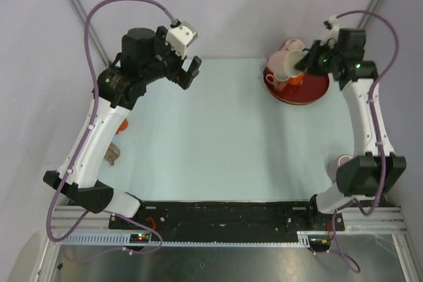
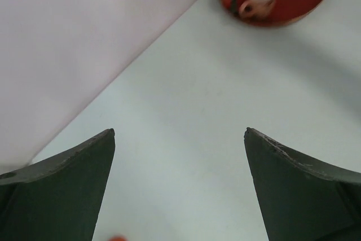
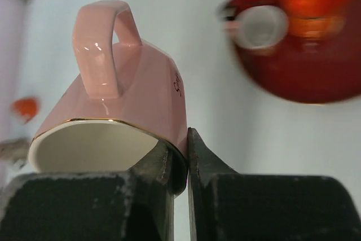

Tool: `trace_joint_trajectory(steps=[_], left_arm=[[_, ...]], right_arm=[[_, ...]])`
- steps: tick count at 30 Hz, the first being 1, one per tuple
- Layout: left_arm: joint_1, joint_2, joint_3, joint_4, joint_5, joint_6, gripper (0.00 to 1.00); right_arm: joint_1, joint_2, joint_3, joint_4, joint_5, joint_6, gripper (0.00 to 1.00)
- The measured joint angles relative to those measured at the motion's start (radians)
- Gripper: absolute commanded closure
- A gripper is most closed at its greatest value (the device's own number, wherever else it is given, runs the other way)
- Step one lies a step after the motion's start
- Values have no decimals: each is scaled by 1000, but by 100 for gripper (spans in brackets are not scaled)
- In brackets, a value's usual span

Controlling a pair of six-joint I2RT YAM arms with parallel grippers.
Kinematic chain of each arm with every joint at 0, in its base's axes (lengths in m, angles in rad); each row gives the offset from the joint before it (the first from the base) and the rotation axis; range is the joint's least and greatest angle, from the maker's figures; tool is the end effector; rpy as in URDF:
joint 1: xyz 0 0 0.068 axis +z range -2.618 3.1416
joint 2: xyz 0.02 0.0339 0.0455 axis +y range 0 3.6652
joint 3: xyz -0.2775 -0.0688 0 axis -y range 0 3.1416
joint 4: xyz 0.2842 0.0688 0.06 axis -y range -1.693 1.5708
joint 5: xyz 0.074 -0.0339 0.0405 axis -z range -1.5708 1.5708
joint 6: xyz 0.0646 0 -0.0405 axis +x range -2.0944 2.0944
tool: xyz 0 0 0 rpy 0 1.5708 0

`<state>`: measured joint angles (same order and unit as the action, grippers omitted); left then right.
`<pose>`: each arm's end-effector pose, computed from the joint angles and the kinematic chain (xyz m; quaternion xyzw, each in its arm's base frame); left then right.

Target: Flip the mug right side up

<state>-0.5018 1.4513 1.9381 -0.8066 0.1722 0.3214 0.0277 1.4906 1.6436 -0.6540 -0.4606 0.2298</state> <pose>0.2934 -0.1736 0.5317 0.3693 0.7201 -0.1220 0.5747 0.3842 0.0394 0.4294 -0.0313 0.8451 0.2585 0.4670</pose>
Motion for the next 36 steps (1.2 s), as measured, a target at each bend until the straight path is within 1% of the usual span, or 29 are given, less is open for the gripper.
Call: trace_joint_trajectory(steps=[2,5,9,11,15,20,24,31,35,36], left_arm=[[0,-14,-64,3,-91,16,0],[0,-29,-169,5,-189,31,0],[8,-32,-293,-1,-259,38,0],[15,-32,-339,-6,-277,38,0],[37,-31,-397,-14,-302,35,0],[62,-21,-403,-11,-322,33,0],[71,24,-386,-10,-329,27,0],[79,109,-329,-10,-332,27,0],[86,122,-308,-10,-344,28,0],[88,125,-302,-10,-348,28,0]], right_arm=[[-83,106,143,-117,85,-34,100],[-172,300,385,-247,194,-74,100],[-249,594,718,-378,303,-100,100],[-273,699,804,-405,338,-106,100],[-302,789,800,-410,380,-114,100],[-312,874,802,-373,377,-100,100],[-300,954,821,-314,380,-80,100],[-274,1001,813,-237,455,-58,100],[-275,1017,813,-188,454,-34,94],[-275,1021,815,-178,448,-27,88]])
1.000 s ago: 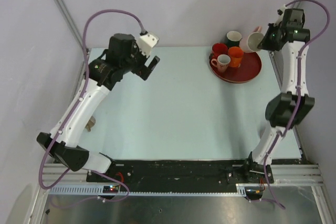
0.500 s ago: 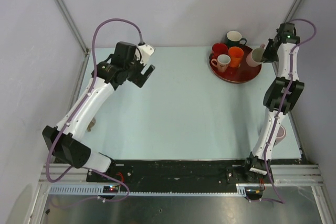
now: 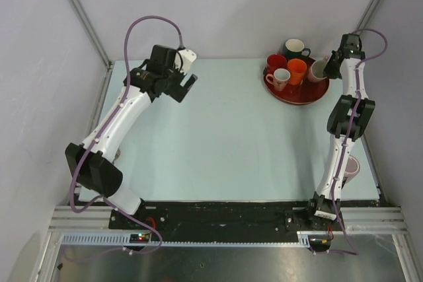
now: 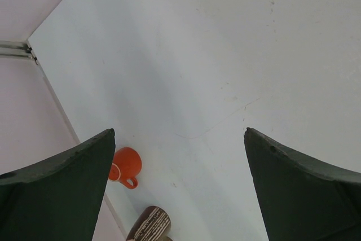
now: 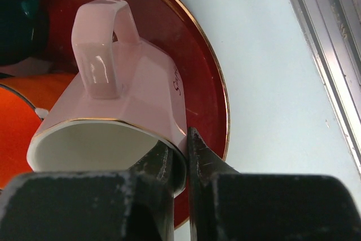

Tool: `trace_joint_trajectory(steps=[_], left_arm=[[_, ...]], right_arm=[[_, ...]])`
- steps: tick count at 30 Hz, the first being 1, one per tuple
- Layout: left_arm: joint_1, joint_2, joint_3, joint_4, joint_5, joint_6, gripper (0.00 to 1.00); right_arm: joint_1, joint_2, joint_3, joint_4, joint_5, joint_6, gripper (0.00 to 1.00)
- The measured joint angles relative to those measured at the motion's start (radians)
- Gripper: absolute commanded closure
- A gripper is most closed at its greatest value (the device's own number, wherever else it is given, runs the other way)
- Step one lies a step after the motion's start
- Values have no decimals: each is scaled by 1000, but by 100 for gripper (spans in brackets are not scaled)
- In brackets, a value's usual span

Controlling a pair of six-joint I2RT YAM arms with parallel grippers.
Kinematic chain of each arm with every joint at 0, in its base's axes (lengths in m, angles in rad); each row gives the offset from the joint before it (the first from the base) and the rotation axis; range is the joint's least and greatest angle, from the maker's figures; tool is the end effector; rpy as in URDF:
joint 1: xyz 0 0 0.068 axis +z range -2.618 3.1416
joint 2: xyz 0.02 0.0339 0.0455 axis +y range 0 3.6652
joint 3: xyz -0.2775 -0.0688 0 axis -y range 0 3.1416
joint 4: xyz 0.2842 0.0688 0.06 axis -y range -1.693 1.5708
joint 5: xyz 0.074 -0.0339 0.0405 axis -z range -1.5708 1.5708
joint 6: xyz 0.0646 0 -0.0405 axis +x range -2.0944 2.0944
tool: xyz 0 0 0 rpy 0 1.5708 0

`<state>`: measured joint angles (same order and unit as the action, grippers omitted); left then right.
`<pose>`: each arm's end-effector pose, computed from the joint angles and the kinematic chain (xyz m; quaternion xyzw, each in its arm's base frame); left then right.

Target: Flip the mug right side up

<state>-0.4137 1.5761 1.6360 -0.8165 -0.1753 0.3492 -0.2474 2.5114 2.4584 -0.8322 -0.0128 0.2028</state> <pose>0.3723 -0.1511 0.3734 0.3084 0.8619 0.0676 0.3968 0.6003 -0.1508 0.2146 0.2081 0.9185 -0.0015 0.3362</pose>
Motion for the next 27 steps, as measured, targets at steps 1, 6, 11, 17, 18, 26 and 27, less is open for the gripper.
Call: trace_joint_trajectory(steps=[1,6,11,17,18,26,27], left_arm=[[2,4,8,0,-4,0,0],[11,18,41,1,-8,2,0],[18,22,50,5,-11,8,0],[23,26,50,6,-13,10,0],[24,26,50,6,-13,11,0],[42,26,55,7,-14,11,0],[44,26,55,7,-14,11,0]], right_arm=[[-1,3,1,7,-2,7,84],[-12,15,3,43,-25,46,64],[-20,16,3,98,-60,82,59],[-23,16,3,187,-96,147,58],[-23,16,3,202,-103,156,58],[-20,26,3,262,-129,224,59],[-20,32,3,274,-131,236,59]])
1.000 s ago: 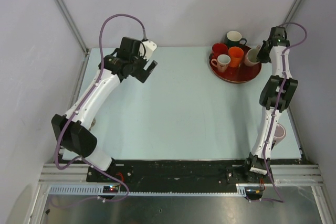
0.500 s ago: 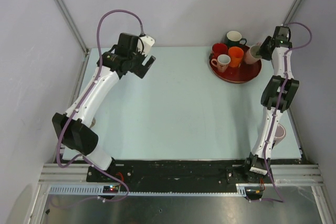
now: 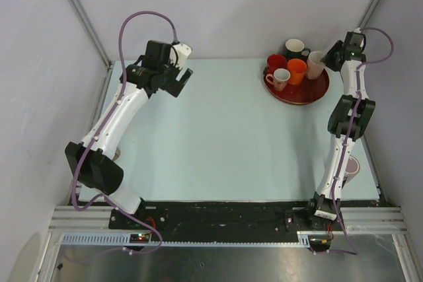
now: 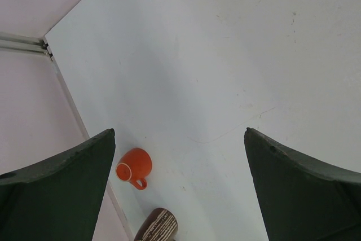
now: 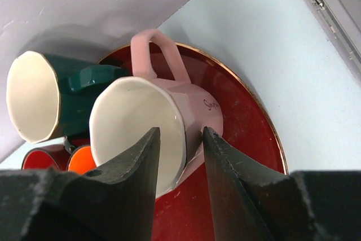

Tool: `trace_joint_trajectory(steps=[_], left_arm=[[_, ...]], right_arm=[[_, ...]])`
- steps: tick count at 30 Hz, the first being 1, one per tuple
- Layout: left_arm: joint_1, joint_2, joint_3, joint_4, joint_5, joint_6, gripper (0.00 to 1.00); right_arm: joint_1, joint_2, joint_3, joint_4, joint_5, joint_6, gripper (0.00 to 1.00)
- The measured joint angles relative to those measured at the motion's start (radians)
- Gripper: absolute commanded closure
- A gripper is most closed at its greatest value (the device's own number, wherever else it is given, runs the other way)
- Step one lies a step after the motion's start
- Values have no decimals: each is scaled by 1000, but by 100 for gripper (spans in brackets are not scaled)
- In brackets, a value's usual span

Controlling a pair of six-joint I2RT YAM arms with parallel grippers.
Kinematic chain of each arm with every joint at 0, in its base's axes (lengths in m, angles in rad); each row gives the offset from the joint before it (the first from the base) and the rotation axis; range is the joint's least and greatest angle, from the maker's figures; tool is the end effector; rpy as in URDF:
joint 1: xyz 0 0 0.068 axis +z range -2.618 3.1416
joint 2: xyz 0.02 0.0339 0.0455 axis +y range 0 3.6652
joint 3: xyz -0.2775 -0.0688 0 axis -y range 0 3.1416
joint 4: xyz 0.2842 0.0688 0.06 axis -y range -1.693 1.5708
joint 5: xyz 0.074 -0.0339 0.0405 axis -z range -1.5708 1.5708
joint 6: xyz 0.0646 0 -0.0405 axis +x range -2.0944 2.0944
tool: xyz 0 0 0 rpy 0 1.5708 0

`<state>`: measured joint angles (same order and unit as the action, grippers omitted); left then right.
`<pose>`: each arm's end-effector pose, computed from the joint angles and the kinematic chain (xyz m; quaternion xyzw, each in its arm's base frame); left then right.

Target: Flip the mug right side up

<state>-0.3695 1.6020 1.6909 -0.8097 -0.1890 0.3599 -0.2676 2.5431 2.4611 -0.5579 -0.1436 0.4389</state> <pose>0.3864 -0.1366 0.3851 0.2871 0.8612 0.0840 0.4109 0.6274 -0.1624 0.2240 0.2781 0.8474 0.1022 0.4405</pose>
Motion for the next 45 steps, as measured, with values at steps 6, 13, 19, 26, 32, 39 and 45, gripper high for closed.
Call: trace_joint_trajectory(steps=[6,13,19,26,32,39,45], left_arm=[[8,2,4,0,0,0,0],[19,4,20,1,0,2,0],[24,4,21,1,1,8,0],[28,4,20,0,20,16,0],[111,0,11,-32,100,5,0],[254,-13,-101,-127,57,-1,0],[443,-87,-285,-157,33,-53,14]], right_arm=[[-2,21,-19,62,-13,84,60],[11,50,-23,153,1,172,57],[22,50,-34,186,17,181,46],[21,11,-95,166,3,126,6],[17,-131,-127,118,-7,19,1],[25,-499,-369,108,-52,-103,1],[108,-774,-665,98,-86,-164,1]])
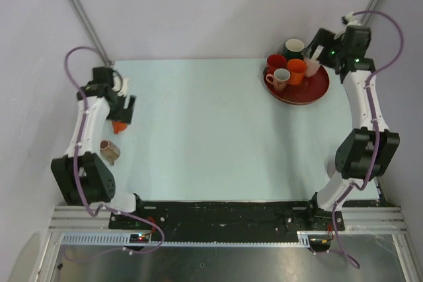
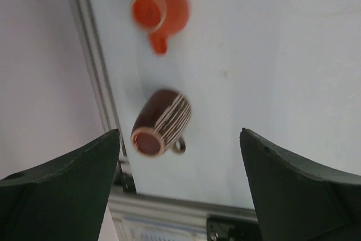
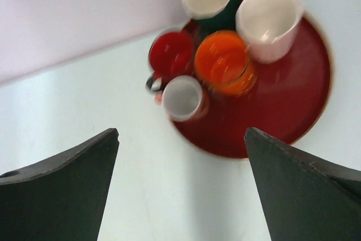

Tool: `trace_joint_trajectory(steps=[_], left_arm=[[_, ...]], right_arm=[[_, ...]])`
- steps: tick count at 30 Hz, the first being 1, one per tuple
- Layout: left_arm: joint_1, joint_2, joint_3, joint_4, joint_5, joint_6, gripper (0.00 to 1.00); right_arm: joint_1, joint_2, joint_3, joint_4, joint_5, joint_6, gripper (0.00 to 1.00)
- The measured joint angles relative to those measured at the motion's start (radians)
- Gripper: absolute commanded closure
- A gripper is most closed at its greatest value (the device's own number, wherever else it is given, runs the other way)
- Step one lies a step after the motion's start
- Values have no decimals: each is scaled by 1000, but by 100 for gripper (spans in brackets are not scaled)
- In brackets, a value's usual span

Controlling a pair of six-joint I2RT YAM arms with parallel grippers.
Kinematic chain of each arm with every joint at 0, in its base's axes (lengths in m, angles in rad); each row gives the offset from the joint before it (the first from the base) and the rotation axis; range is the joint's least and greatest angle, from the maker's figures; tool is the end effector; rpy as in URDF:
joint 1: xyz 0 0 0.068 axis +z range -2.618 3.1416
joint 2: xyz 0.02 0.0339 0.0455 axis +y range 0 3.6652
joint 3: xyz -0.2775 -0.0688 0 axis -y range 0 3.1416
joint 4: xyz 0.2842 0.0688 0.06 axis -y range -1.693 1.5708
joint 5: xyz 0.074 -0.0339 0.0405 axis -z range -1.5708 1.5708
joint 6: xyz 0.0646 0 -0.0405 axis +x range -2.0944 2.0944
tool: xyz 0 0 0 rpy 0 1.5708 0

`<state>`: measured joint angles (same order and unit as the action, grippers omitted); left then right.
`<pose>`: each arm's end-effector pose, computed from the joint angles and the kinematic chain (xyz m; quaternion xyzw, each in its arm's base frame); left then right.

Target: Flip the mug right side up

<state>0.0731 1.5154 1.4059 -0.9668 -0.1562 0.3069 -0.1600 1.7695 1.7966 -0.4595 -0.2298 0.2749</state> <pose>0.3574 0.0362 0.2979 0.0938 0.9623 0.1204 0.2253 0.4777 -0.0622 0.3958 0.1202 0.8304 0.1272 0.5290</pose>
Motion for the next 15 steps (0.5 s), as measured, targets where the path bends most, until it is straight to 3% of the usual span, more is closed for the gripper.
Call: trace_joint_trajectory(steps=[7,12,15], left_arm=[[355,-267,-305,26,41,-40,24],[435,-351,-515,79,89,-36,39],[464,-294,-579,134,109,-37,40]], right_arm=[[168,-99,-228,-45,-25,-36,0],[270,-101,-264,-71,-36,-41,1],[301,-113,-264,-68,-41,-40,1]])
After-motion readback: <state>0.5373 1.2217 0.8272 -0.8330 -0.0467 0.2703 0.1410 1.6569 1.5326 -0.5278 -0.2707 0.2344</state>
